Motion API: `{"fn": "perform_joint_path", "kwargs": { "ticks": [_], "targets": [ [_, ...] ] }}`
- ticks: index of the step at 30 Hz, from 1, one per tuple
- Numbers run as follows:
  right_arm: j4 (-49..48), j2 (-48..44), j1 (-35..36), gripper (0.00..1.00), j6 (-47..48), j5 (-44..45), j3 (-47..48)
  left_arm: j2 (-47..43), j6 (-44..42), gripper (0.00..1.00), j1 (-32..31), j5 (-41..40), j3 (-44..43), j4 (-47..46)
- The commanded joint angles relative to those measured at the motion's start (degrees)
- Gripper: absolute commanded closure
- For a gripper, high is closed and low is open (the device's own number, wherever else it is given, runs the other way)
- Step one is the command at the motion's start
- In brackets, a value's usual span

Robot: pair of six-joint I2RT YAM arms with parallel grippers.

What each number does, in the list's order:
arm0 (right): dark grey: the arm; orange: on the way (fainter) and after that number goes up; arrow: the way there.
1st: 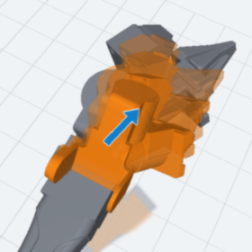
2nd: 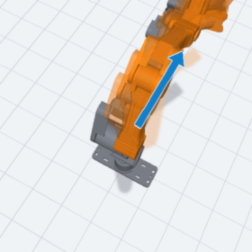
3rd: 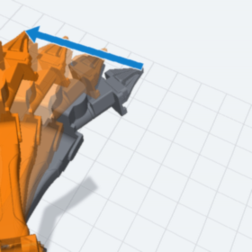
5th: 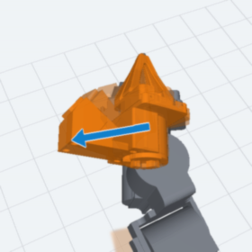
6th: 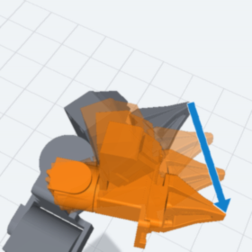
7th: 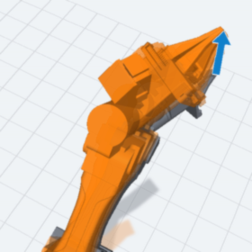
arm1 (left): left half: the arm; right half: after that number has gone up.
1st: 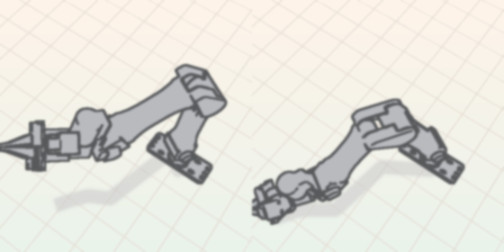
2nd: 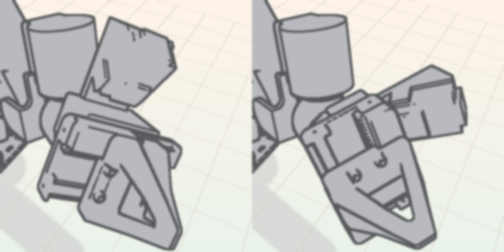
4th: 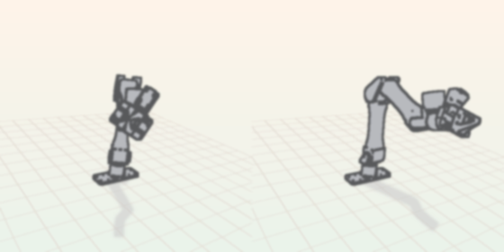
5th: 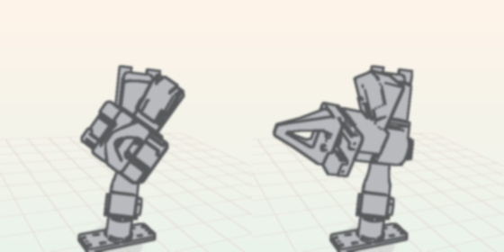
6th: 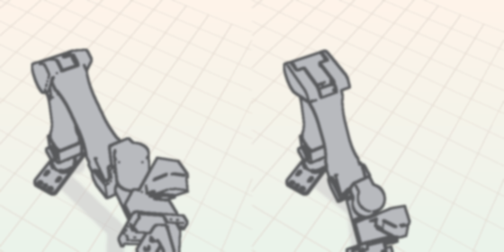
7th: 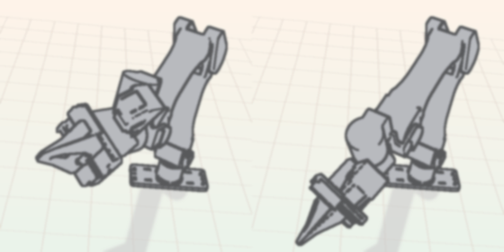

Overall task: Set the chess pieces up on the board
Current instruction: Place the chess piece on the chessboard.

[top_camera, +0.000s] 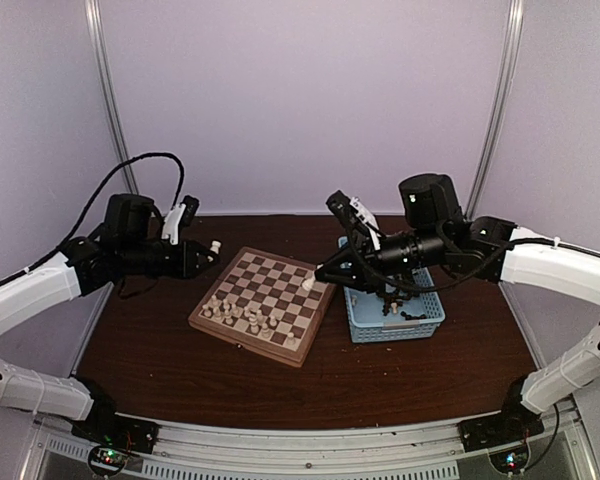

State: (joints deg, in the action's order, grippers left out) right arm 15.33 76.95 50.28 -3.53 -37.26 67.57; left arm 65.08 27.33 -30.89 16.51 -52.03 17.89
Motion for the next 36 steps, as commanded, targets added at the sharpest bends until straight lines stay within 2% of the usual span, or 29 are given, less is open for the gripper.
{"fn": "perform_joint_path", "kwargs": {
  "ticks": [1, 7, 15, 36],
  "targets": [
    [-5.28, 2.06, 0.36, 0.98, -2.42, -2.95, 1.93, -2.19, -0.96, 1.00, 0.40, 0.13, 0.07, 1.93],
    [-10.11, 5.52, 0.34, 1.00, -7.68, -8.37, 2.63, -3.99, -0.79, 1.00, 0.40, 0.53, 1.38, 2.09],
    [-14.48, 10.48, 0.23, 1.00, -13.68, -11.39, 4.02, -5.51, -0.87, 1.00, 0.40, 0.61, 2.40, 2.70],
    [-20.52, 17.42, 0.09, 1.00, -17.51, -13.27, 4.41, -7.50, -1.36, 1.00, 0.40, -0.16, 3.40, 4.01]
  ]
}}
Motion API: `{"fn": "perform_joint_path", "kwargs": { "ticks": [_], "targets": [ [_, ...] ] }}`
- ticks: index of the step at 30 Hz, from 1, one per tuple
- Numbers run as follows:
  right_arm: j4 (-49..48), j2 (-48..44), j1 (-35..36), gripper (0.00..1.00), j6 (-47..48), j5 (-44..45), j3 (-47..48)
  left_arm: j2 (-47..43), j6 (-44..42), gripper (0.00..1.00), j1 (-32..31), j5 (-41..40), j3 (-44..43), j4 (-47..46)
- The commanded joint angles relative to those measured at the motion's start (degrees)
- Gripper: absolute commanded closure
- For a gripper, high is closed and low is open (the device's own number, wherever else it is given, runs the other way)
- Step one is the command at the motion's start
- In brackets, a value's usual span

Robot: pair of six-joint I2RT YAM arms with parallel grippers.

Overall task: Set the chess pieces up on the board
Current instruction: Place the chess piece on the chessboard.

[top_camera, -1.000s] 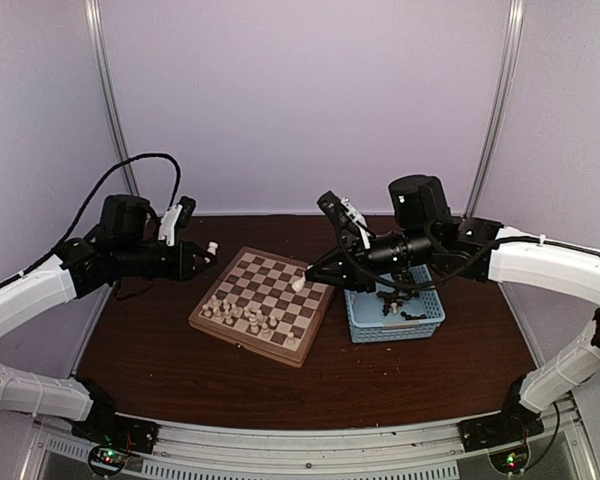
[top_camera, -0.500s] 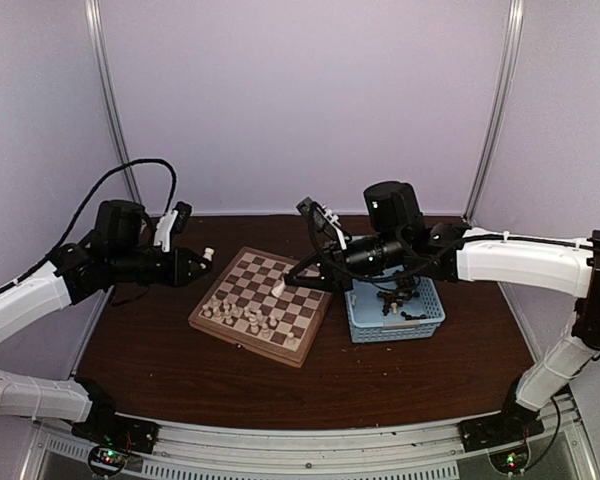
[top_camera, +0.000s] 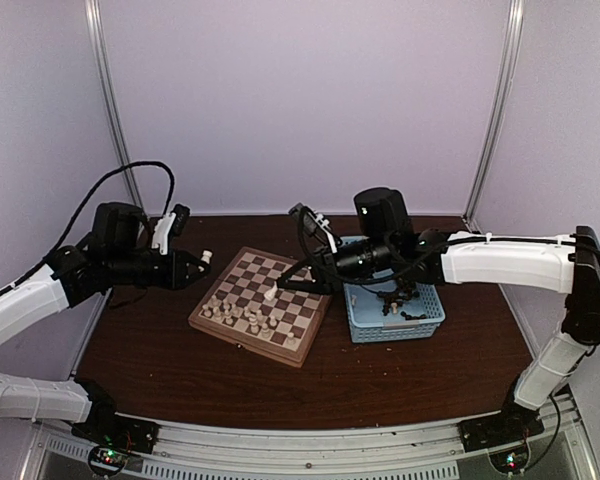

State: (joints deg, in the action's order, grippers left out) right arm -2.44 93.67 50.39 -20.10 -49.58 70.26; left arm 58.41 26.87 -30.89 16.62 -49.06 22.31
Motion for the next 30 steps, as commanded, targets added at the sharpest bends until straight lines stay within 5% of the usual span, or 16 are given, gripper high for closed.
{"fn": "perform_joint_path", "kwargs": {
  "ticks": [1, 15, 23, 30],
  "targets": [
    [-2.55, 0.80, -0.05, 1.00, -0.68, -0.15, 1.72, -0.80, -0.86, 1.00, 0.40, -0.23, 0.39, -0.35],
    [17.55, 4.86, 3.42, 1.00, 12.53, 34.96, 6.59, -2.00, -0.53, 1.00, 0.40, -0.54, 1.50, -0.06],
    [15.84, 6.76, 5.12, 1.00, 14.34, 34.82, 6.32, -1.87, -0.59, 1.00, 0.40, -0.53, 1.34, 0.16],
    [12.77, 7.16, 5.76, 1.00, 16.04, 20.38, 5.93, -1.11, -0.26, 1.00, 0.40, 0.00, 1.34, -0.46]
  ]
}}
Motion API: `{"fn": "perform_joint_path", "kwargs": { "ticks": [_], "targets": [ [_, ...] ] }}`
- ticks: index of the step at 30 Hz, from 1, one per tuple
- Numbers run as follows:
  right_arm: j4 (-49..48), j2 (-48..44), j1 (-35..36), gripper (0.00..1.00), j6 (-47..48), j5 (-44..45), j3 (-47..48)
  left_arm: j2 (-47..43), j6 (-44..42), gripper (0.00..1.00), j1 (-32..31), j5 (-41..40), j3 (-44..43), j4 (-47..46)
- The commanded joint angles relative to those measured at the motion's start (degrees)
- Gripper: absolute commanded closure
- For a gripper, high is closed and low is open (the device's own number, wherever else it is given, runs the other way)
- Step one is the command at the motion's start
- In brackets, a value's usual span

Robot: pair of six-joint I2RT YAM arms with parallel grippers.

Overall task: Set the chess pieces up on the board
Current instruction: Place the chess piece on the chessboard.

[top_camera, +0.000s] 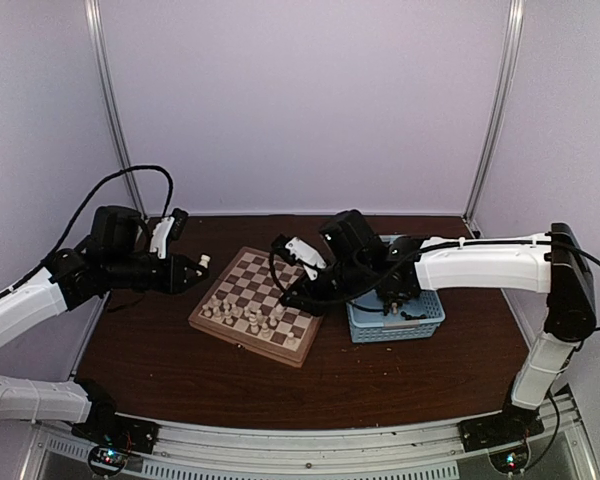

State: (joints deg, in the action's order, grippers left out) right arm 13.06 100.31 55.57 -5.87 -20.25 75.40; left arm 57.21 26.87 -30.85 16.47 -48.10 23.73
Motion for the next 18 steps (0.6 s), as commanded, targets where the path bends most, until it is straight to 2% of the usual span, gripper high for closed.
{"fn": "perform_joint_path", "kwargs": {
  "ticks": [1, 5, 11, 13, 18],
  "targets": [
    [-2.85, 0.60, 0.59, 1.00, 2.12, -11.58, 0.82, 0.09, -0.20, 1.00, 0.35, 0.21, 0.39, -2.00],
    [-6.49, -0.64, 0.95, 1.00, 2.68, -21.29, -1.04, 0.16, -0.07, 1.00, 0.35, 0.52, 0.65, -2.31],
    [-4.14, -0.80, 2.57, 1.00, 5.07, -19.52, 0.80, 0.18, 0.02, 1.00, 0.36, 0.71, 0.79, -2.62],
    [-2.53, 0.12, 3.27, 1.00, 5.13, -17.54, 2.30, 0.06, -0.01, 1.00, 0.35, 0.65, 0.73, -2.46],
    [6.68, 5.25, 6.30, 1.00, 8.00, -3.15, 10.84, -0.83, -0.84, 1.00, 0.35, -1.75, 0.87, -1.13]
  ]
}}
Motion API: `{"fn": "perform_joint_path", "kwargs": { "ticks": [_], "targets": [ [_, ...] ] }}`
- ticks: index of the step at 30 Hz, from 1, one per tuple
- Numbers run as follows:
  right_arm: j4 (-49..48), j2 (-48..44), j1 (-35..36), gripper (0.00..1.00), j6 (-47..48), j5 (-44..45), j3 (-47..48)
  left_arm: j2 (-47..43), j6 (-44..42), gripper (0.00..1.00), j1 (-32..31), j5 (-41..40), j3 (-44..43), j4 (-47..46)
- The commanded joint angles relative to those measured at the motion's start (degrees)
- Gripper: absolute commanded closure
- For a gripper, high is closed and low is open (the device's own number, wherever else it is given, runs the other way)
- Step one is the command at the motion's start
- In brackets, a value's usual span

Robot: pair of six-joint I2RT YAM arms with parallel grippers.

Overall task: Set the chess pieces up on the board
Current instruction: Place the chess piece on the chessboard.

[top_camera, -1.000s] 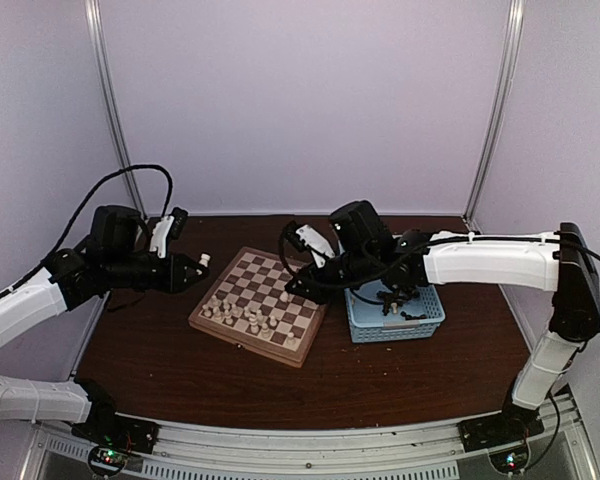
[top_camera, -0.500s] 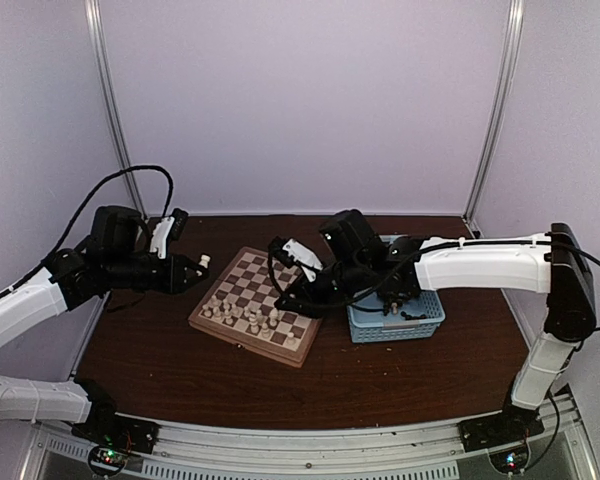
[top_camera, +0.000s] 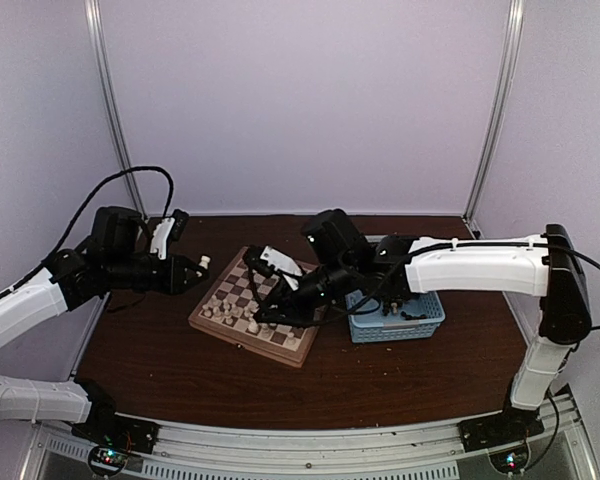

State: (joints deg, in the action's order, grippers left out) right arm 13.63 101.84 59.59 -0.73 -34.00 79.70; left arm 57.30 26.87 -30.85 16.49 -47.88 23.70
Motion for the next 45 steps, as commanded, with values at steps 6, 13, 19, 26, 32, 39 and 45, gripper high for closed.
{"fn": "perform_joint_path", "kwargs": {
  "ticks": [6, 13, 19, 26, 32, 39, 45],
  "targets": [
    [10.06, 10.59, 4.13, 1.00, 4.41, 19.17, 15.93, -5.02, 1.59, 1.00, 2.16, -5.28, 3.63, -1.78],
    [11.73, 17.66, 4.13, 1.00, 6.56, 27.39, 22.94, -6.40, 2.69, 1.00, 4.90, -2.86, 4.63, -0.22],
    [15.23, 22.15, 4.13, 1.00, 8.15, 30.44, 28.30, -7.11, 2.31, 1.00, 5.19, -3.37, 4.68, 1.03],
    [17.32, 25.32, 4.13, 1.00, 9.13, 31.17, 32.52, -6.11, 1.83, 1.00, 5.19, -2.70, 4.22, 0.82],
    [19.07, 27.91, 4.14, 1.00, 9.31, 30.87, 35.59, -5.58, 1.48, 1.00, 5.19, -2.38, 3.82, 0.86],
    [20.48, 30.31, 4.15, 1.00, 9.14, 31.11, 37.63, -5.59, 1.16, 1.00, 5.19, -2.39, 3.93, 0.98],
    [21.75, 32.54, 4.14, 1.00, 8.91, 31.01, 39.90, -5.41, 1.16, 1.00, 5.19, -2.23, 4.33, 0.73]
  ]
}}
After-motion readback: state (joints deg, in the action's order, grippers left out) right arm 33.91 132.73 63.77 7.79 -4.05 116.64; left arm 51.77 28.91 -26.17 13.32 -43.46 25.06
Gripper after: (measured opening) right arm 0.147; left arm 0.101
